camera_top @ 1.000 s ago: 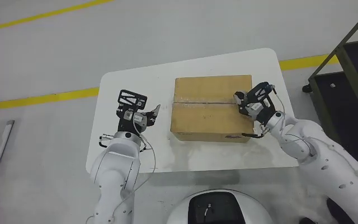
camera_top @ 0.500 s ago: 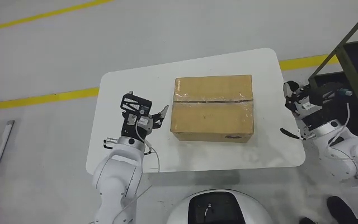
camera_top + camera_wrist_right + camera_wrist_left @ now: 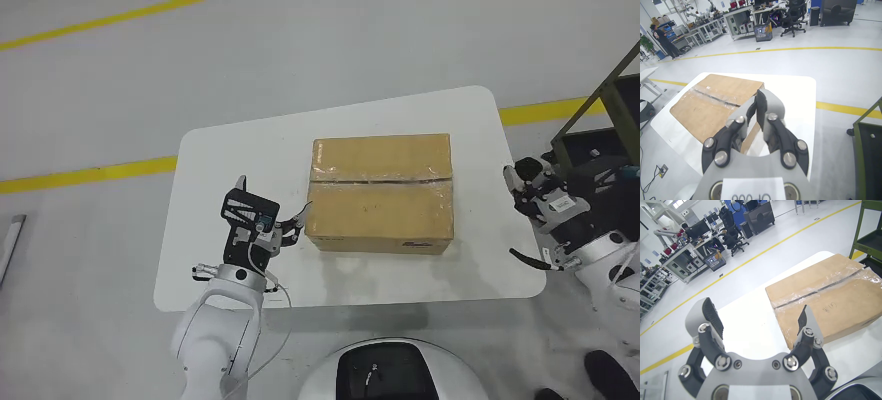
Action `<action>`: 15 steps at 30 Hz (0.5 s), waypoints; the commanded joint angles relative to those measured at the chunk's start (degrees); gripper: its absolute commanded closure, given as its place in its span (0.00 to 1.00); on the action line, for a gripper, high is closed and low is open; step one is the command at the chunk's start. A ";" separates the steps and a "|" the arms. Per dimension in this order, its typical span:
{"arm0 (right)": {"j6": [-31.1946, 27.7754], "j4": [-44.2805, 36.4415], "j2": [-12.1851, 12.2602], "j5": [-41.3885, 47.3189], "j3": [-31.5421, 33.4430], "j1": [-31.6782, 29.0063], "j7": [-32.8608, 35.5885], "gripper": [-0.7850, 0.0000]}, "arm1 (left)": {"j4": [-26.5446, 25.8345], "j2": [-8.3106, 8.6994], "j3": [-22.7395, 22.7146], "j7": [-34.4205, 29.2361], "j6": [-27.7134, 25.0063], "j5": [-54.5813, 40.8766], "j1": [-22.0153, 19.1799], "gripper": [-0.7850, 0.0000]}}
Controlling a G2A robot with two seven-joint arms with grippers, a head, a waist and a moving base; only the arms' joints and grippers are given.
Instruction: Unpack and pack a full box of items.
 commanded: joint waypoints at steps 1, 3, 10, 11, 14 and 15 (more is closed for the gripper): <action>0.00 0.00 0.00 0.00 0.00 0.00 0.00 0.62 | 0.00 0.00 0.00 0.00 0.00 0.00 0.00 0.00; 0.00 0.00 0.00 0.00 0.00 0.00 0.00 0.49 | 0.00 0.00 0.00 0.00 0.00 0.00 0.00 0.00; 0.01 0.00 0.00 0.00 0.00 0.00 0.00 0.08 | 0.00 0.00 0.00 0.00 0.00 0.00 0.00 0.00; 0.01 0.00 0.00 0.00 0.00 0.00 0.00 0.06 | 0.00 0.00 0.00 0.00 0.00 0.00 0.00 0.00; 0.01 0.00 0.00 0.00 0.00 0.00 0.00 0.01 | 0.00 0.00 0.00 0.00 0.00 0.00 0.00 0.00; 0.01 0.00 0.00 0.00 0.00 0.00 0.00 0.00 | 0.00 0.00 0.00 0.00 0.00 0.00 0.00 0.00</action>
